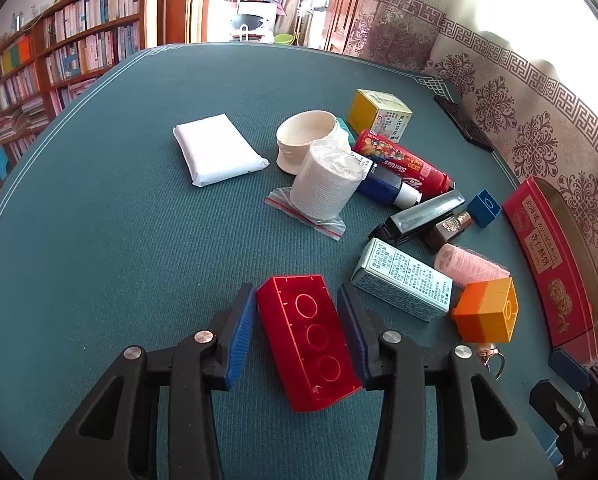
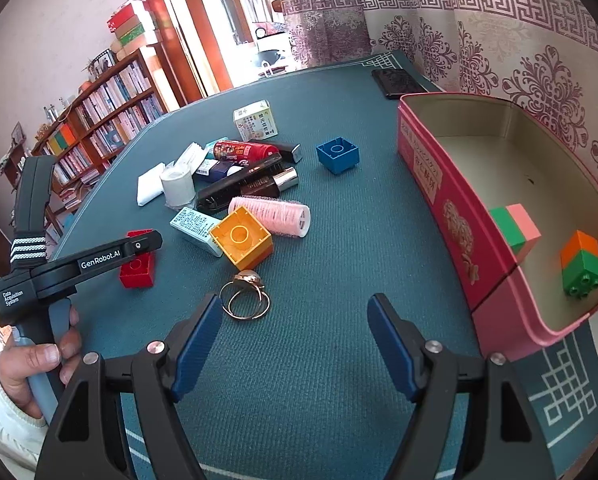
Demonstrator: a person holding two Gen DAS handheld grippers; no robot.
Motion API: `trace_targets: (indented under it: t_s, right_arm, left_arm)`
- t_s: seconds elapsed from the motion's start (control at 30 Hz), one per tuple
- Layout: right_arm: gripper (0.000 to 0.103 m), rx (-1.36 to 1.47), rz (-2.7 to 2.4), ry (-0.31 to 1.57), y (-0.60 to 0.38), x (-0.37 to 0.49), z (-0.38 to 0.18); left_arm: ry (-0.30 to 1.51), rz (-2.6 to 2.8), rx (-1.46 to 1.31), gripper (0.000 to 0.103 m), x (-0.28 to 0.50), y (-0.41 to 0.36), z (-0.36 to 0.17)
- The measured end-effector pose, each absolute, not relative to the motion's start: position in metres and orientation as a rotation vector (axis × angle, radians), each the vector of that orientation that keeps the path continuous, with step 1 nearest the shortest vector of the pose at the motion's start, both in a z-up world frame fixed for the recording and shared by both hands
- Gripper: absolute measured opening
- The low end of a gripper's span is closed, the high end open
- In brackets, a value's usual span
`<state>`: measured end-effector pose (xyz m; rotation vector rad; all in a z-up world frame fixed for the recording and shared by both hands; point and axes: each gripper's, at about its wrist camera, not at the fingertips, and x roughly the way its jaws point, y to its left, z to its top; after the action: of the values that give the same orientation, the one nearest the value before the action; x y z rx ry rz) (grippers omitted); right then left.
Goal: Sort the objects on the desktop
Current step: 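Grasp the large red brick with left tool while right tool grasps the gold ring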
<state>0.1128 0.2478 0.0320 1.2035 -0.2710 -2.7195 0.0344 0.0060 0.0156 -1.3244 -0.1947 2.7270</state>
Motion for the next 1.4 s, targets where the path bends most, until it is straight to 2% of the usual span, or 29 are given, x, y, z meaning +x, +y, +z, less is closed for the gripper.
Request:
trace_targets:
  t_s: [0.37,0.67,0.83,0.9,1.03,1.4]
  right_arm:
    - [0.078,1.282,-2.642,-0.214,0.224,0.098,0.027]
    - [0.054,1.409,-2.564,-0.099,0.201,0.076,0.008]
    - [0.045,1.396,-2.594,-0.047,0.199,0.074,0.006]
    - [0.037,1.390,-2.605,-0.033,0.199,0.074,0.006]
    - [0.037,1.373,-2.610,-0.011,0.198,0.077,0.007]
    - [0.036,1.224,-2.671,-0.099,0.222,0.097,0.039]
  left_arm:
    - [-0.162,2.717,-1.237,0.040,0.040,0.014,0.025]
    - [-0.188,2.702,-1.269,0.040,0.038,0.013,0.021]
    - [-0.184,2.694,-1.286,0.040,0.037,0.014,0.018]
    - [-0.181,2.696,-1.281,0.040,0.038,0.015,0.019]
    - [-0.171,2.702,-1.255,0.040,0.042,0.015,0.023]
    - [-0.134,2.672,-1.171,0.039,0.057,0.035,0.045]
